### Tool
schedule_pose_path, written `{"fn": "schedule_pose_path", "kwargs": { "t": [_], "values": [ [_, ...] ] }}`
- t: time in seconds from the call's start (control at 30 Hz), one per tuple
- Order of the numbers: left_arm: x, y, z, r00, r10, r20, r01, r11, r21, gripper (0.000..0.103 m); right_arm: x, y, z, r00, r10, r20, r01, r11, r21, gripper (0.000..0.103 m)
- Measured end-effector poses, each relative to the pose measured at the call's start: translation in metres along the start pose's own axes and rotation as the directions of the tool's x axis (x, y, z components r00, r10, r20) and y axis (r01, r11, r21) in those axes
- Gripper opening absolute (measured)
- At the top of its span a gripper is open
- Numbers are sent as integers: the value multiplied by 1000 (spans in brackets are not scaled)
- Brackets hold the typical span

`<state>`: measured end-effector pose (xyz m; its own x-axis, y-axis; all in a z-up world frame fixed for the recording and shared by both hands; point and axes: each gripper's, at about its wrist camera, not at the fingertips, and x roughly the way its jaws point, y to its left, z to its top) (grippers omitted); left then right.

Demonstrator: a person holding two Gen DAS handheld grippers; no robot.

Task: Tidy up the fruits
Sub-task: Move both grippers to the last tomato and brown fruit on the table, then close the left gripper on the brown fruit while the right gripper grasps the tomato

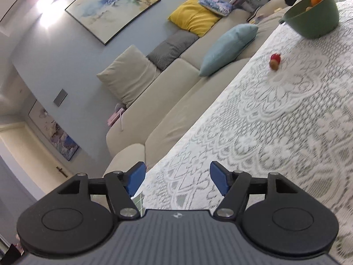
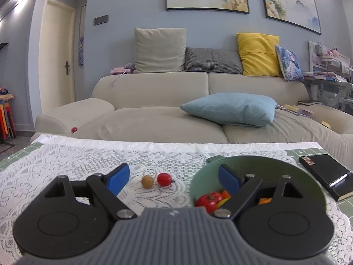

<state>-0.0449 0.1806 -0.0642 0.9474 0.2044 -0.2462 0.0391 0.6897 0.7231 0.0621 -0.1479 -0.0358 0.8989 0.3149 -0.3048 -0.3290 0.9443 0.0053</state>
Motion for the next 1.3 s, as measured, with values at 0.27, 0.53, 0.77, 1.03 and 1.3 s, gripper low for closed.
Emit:
{"fn": "schedule_pose_path", "kwargs": {
  "t": [0.27, 0.53, 0.77, 1.03, 1.3],
  "values": [
    [-2, 12, 10, 995, 66, 74, -69, 997, 41, 79, 3, 13, 2, 1000, 9, -4, -10, 1000, -12, 85],
    [4, 28, 56, 989, 76, 130, -77, 997, 3, 79, 12, 27, 3, 998, 50, -27, -51, 998, -45, 85],
    [20, 23, 93, 988, -19, 154, 27, 998, -48, 80, 30, 37, 2, 996, 71, -59, -77, 993, -93, 84],
    [49, 11, 120, 977, -160, 139, 170, 983, -62, 80, 69, 45, 1, 987, 77, -141, -97, 985, -144, 59],
    [81, -17, 152, 937, -332, 111, 342, 936, -83, 72, 123, 24, 39, 907, 112, -406, -203, 961, -188, 40]
  ]
}}
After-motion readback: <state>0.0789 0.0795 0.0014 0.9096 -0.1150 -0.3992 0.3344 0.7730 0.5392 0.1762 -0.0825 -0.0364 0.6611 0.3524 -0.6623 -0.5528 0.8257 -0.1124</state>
